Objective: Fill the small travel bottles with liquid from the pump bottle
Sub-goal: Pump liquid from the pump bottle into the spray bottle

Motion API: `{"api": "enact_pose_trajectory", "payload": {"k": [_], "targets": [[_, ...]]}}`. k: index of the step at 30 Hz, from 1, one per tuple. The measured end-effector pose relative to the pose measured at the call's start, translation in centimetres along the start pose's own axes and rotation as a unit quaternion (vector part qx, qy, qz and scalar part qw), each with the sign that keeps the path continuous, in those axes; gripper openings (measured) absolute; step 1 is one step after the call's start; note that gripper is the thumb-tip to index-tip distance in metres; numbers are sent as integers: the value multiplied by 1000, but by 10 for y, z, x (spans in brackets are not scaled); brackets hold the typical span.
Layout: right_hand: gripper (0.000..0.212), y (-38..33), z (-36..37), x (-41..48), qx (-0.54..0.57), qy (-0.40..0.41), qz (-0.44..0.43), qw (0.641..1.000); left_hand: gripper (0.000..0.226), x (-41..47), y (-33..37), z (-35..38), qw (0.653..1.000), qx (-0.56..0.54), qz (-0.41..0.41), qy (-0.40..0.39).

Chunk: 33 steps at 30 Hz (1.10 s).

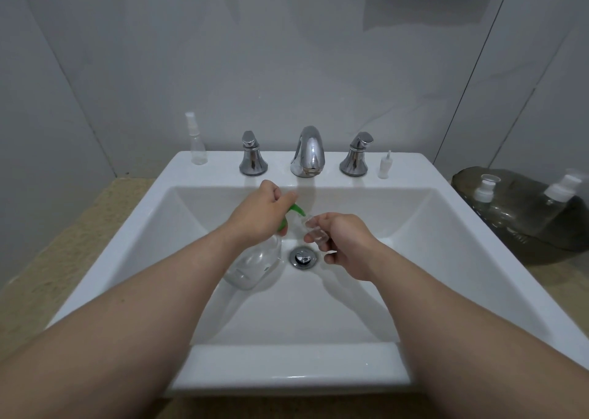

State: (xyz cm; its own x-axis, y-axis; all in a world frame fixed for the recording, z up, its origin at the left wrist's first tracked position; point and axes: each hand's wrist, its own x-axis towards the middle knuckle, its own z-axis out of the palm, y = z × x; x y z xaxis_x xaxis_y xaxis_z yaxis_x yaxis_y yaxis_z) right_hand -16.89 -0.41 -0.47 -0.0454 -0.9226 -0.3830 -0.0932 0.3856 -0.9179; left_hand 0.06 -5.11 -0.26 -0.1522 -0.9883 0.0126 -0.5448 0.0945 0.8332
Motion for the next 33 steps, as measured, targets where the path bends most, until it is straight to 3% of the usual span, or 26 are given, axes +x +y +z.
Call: {"api": "enact_pose_trajectory", "payload": {"k": [11, 20, 33], "targets": [[28, 2, -1, 2, -9, -7, -3, 1000, 38, 2, -3, -4, 1000, -22, -15, -6], [22, 2, -1, 2, 48, -18, 8, 999, 34, 3, -3, -4, 999, -34, -15, -8], [36, 1, 0, 1, 24, -30, -11, 999, 37, 7, -6, -5, 999, -34, -12, -21]]}}
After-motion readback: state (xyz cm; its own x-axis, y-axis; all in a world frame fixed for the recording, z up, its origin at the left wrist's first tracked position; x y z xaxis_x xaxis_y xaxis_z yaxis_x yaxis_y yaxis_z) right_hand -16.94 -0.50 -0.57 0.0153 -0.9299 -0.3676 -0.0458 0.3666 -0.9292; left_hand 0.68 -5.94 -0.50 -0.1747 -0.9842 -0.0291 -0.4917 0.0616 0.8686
